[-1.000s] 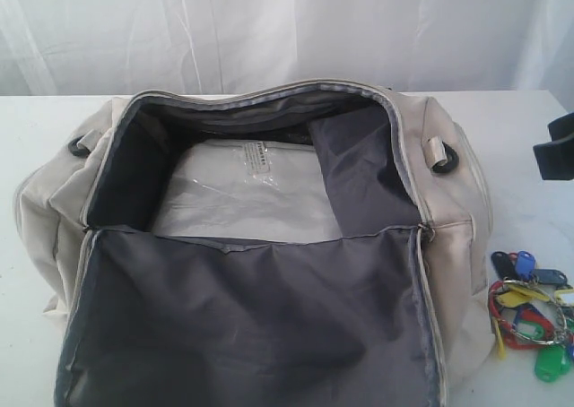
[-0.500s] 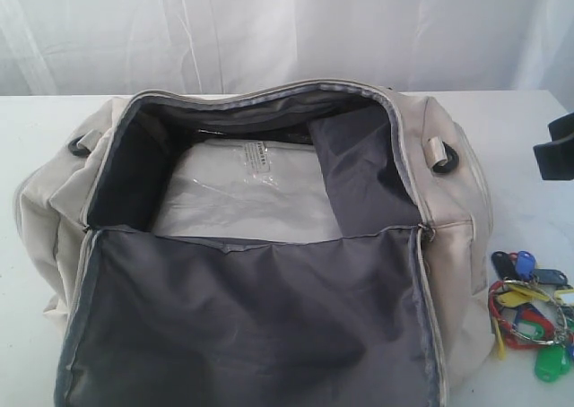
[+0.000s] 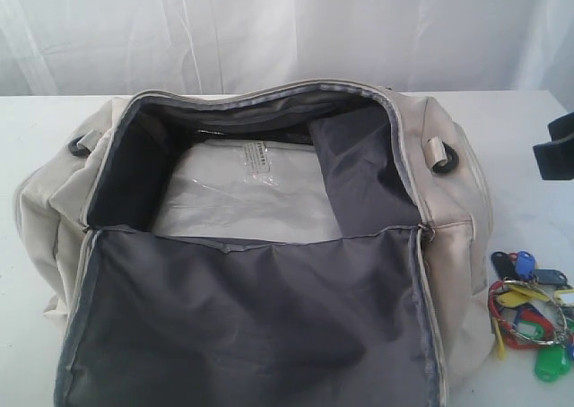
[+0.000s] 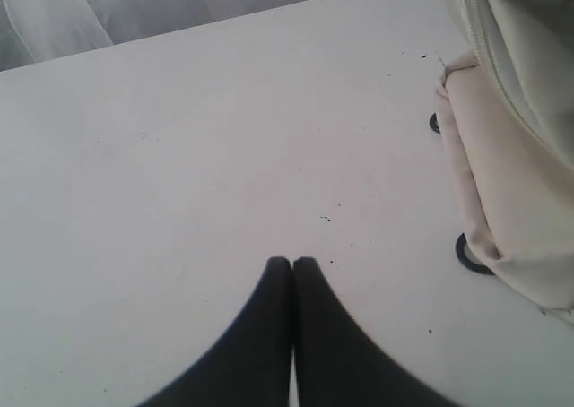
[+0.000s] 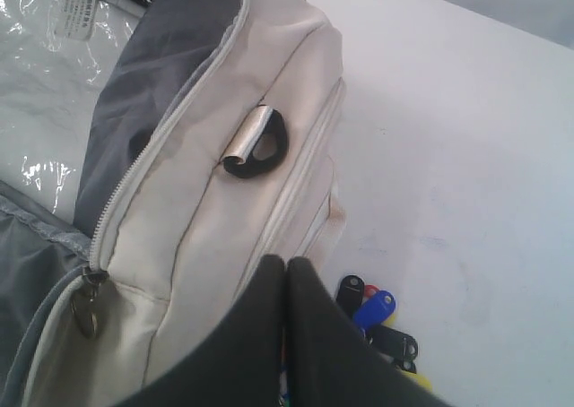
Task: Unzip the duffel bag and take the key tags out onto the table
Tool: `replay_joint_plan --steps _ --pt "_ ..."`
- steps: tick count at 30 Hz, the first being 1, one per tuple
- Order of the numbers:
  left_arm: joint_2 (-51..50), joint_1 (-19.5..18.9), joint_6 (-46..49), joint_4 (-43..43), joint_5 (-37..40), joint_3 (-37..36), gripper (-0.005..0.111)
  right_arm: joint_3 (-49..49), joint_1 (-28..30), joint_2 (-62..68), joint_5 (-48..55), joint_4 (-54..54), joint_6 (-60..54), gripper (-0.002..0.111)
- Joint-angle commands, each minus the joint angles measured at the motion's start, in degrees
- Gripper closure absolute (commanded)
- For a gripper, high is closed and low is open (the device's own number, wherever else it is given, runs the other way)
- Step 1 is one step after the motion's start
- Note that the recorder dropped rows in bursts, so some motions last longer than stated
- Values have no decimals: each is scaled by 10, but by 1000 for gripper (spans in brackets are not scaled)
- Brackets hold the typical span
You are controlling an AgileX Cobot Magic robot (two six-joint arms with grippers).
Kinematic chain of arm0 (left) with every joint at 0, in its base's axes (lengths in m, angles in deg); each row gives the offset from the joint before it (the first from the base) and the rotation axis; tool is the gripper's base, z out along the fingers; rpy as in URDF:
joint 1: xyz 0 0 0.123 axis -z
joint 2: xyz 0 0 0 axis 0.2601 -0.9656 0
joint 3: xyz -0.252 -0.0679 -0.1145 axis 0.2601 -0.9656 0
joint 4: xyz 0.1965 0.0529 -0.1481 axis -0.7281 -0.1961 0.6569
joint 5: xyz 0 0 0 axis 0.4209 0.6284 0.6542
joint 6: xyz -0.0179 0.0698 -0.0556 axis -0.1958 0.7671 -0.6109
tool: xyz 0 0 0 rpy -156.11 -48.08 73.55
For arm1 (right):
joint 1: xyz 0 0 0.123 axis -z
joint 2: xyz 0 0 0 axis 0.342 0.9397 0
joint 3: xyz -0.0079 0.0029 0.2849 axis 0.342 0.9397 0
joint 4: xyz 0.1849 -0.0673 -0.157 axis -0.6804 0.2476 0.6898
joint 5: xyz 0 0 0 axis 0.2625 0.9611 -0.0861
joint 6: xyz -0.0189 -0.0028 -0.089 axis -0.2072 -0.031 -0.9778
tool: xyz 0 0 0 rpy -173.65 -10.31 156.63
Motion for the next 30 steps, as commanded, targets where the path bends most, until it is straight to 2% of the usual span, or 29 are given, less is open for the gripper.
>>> replay_joint_plan --steps 1,17,21,26,28,30 --pt "2 -1 2 3 -5 -4 107 3 0 -5 -2 -3 -7 108" --pt "2 1 2 3 -4 -4 107 3 0 -5 -1 -3 -7 108" --pt "2 33 2 3 -5 -4 107 3 0 -5 -1 -3 -7 108" --pt "2 35 3 3 -5 -4 107 3 0 -5 -2 -3 -7 108" --pt "2 35 -34 42 4 -4 107 3 0 -5 -2 -3 -7 108" --pt "2 35 -92 46 47 -4 107 3 0 -5 -1 -3 -7 108"
